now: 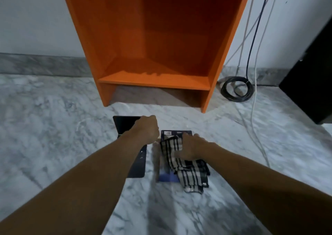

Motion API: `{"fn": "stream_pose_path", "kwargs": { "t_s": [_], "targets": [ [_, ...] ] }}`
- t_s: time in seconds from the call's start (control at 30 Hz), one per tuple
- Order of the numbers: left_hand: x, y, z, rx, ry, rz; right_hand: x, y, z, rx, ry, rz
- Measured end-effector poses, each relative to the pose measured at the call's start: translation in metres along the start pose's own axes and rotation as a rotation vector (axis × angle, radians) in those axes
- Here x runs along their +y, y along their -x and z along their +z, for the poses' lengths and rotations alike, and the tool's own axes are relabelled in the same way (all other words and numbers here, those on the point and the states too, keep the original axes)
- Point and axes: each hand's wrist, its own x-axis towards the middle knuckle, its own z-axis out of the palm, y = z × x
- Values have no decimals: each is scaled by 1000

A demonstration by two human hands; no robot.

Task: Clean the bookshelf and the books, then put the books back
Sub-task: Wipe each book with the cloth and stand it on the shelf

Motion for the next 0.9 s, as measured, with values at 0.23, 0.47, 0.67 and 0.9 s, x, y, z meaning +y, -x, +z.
{"fn": "stream_pose_path", "kwargs": {
  "t_s": [0.23, 0.47, 0.67, 0.9],
  "targets": [
    [-20, -23, 84, -57, 292, -215, 5, -37, 62, 48, -30, 87],
    [-4, -52, 103, 9, 567, -441, 36, -61, 62, 368, -243, 65],
    [-3, -50, 115, -85, 859, -451, 55, -62, 71, 426, -521, 89],
    [30, -43, 107, -53, 456, -462, 59, -53, 75, 403, -748, 159]
  ]
}}
